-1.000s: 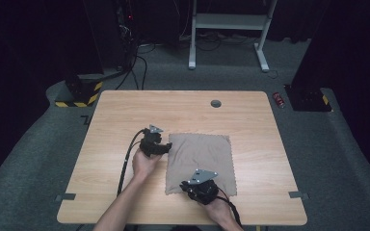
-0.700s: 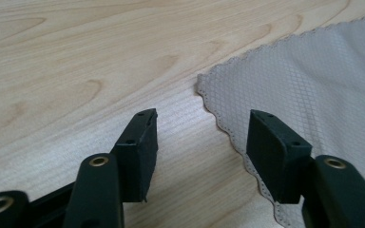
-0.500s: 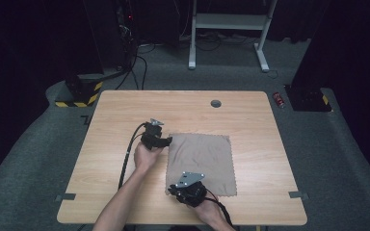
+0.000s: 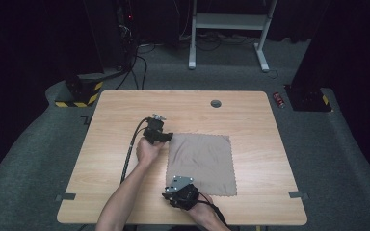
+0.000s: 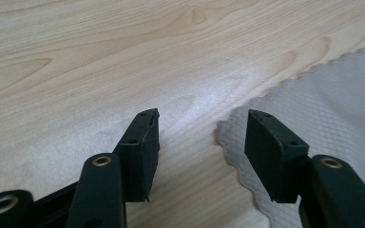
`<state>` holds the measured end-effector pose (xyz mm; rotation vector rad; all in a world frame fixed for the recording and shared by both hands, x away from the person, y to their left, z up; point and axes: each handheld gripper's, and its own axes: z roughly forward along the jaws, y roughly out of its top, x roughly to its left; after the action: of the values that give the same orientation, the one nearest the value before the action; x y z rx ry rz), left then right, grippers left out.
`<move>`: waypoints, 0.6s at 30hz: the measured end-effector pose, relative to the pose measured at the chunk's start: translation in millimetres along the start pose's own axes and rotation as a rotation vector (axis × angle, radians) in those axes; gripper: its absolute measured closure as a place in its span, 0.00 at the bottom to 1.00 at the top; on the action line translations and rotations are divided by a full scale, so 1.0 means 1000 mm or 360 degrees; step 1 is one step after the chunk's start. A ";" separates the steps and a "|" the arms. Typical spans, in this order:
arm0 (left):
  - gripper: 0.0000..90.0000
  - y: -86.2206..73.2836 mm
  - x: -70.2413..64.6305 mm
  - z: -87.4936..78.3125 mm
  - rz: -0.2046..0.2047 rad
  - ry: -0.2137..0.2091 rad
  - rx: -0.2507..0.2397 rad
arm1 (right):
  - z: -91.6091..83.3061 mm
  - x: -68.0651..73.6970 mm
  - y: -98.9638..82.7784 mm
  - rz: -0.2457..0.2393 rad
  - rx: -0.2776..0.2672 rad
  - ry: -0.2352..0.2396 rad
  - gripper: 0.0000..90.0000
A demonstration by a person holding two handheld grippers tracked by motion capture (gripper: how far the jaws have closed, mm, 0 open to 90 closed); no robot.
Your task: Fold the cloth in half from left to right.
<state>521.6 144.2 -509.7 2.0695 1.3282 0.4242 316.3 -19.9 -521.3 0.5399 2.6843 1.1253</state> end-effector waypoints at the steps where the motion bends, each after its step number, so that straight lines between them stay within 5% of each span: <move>1: 0.53 0.001 -0.001 0.002 -0.0003 -0.0005 -0.0009 | 0.000 0.000 0.000 -0.0003 -0.0001 -0.0012 0.85; 6: 0.58 0.002 -0.005 0.004 0.0074 0.0059 0.0012 | 0.000 0.005 0.000 -0.0049 0.0007 -0.0053 0.91; 18: 0.98 0.005 -0.012 0.005 0.0159 -0.0055 0.0035 | 0.000 0.007 -0.001 -0.0059 -0.0007 -0.0106 1.00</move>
<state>522.2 130.7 -509.2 2.1581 1.2179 0.4167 310.0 -17.6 -521.8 0.5150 2.6237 1.0838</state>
